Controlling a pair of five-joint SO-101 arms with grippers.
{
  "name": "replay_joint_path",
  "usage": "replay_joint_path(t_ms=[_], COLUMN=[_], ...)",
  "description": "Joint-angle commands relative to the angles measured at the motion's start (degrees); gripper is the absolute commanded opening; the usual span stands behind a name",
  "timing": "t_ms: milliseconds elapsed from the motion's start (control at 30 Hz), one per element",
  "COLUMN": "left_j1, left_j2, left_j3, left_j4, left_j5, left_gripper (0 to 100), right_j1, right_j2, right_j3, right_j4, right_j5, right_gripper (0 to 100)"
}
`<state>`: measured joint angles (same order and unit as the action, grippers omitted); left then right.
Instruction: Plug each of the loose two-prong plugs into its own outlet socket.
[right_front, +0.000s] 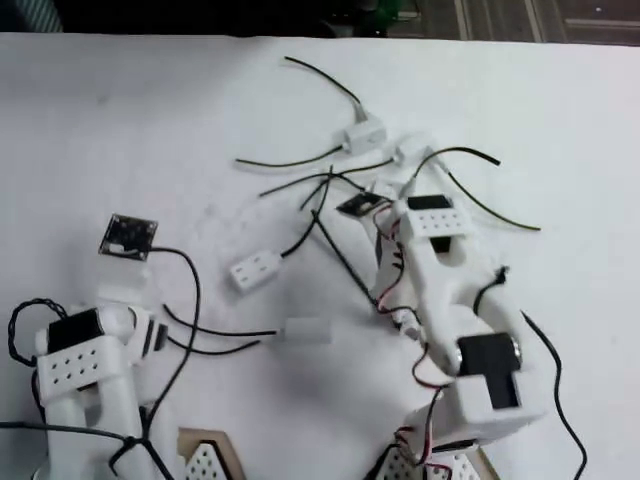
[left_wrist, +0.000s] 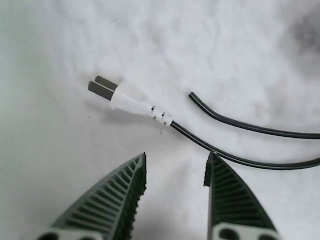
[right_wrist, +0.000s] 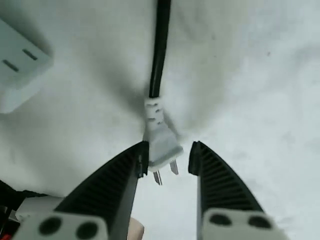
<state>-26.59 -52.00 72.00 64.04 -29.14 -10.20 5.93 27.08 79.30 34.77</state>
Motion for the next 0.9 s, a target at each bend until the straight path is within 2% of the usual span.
replay_joint_path(t_ms=[0,200,433,667,867], left_j1=[0.22,0.40,0.40,0.40,0.40], left_j2=[-1.10,-1.10,-1.10,-1.10,-1.10], left_j3=[-0.09,0.18,0.26,0.26,0.26], left_j4=[-0.79,-1.93,-1.93,-1.93,-1.93], left_j5=[0.18,0.18,0.18,0.18,0.18], left_gripper=[20,20,20,20,20], right_j1=[-1.54,-1.89,-6.20,-7.25,-6.02], right_j2=[2.77,4.70,4.70,5.23,5.23], right_j3=[-5.89,-13.54,-15.38,-12.40,-7.74], right_j4=[2.07,11.30,17.98,17.80,11.82], right_j5=[0.35,0.35,0.18,0.18,0.26], right_gripper=[8.7,11.1,12.2,12.1,12.1])
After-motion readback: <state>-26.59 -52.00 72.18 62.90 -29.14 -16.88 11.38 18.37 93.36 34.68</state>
